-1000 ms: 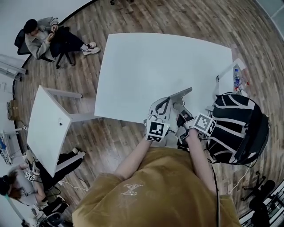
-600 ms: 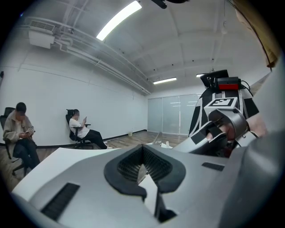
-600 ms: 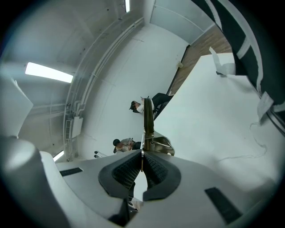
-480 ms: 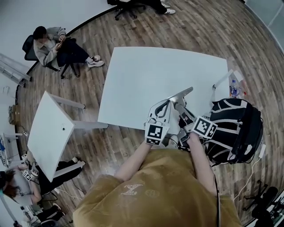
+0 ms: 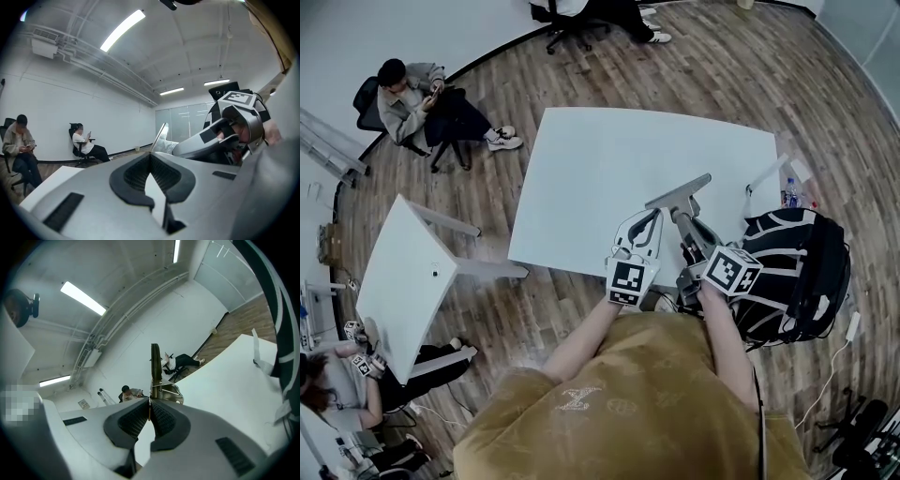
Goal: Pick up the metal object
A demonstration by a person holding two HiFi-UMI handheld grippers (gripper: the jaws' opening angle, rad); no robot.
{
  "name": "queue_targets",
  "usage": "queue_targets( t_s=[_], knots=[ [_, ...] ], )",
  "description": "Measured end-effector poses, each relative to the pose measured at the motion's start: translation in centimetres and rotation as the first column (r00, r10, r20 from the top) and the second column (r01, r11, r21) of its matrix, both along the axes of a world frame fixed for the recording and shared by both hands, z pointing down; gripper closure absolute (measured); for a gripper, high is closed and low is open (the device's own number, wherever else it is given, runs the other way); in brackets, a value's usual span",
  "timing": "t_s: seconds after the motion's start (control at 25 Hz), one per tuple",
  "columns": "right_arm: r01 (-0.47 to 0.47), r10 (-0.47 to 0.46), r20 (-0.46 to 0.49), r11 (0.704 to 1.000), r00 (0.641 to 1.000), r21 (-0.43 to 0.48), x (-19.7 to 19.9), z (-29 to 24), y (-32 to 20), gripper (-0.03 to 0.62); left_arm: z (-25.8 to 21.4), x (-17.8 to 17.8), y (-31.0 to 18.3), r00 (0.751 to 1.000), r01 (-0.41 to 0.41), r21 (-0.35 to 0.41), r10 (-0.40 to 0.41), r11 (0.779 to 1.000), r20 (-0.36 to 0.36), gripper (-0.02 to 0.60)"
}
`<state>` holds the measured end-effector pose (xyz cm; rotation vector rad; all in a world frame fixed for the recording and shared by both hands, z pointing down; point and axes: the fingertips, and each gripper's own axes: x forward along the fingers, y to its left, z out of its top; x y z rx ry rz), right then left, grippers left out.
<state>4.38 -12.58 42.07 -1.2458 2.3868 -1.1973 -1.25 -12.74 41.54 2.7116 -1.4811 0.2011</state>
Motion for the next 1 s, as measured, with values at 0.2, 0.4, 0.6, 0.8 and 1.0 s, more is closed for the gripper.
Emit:
queue_targets(
  t_s=[0.2,0.4,0.6,0.8,1.0],
  knots=[
    [-0.014,0.021,-0.068,0.994,0.997,0.108,0.4,-1.5,0.1,0.582,-0.8,0.2,0.1,1.0,0.004,0.019,-0.004,1.0,-0.011,0.575],
    [-0.021,0.075,-0.233,0.974,0.969,0.225,0.3,-2.8,0.3,0.582,-1.0,-0.2,0.6,1.0,0.011,0.011,-0.011,1.0,-0.012,0.575],
    [-0.011,0.094,-0.306,0.965,0.947,0.264,0.2,-2.7,0.4,0.582,-0.9,-0.3,0.7,1.0,0.019,0.009,-0.019,1.0,-0.01,0.575],
    [-0.01,0.103,-0.332,0.963,0.938,0.269,0.1,-2.5,0.3,0.582,-0.8,-0.3,0.6,1.0,0.013,0.007,-0.013,1.0,-0.01,0.575],
    [-0.015,0.111,-0.341,0.963,0.933,0.27,0.5,-2.2,0.0,0.582,-0.5,0.1,0.5,1.0,0.007,0.003,-0.007,1.0,-0.011,0.575]
  ],
)
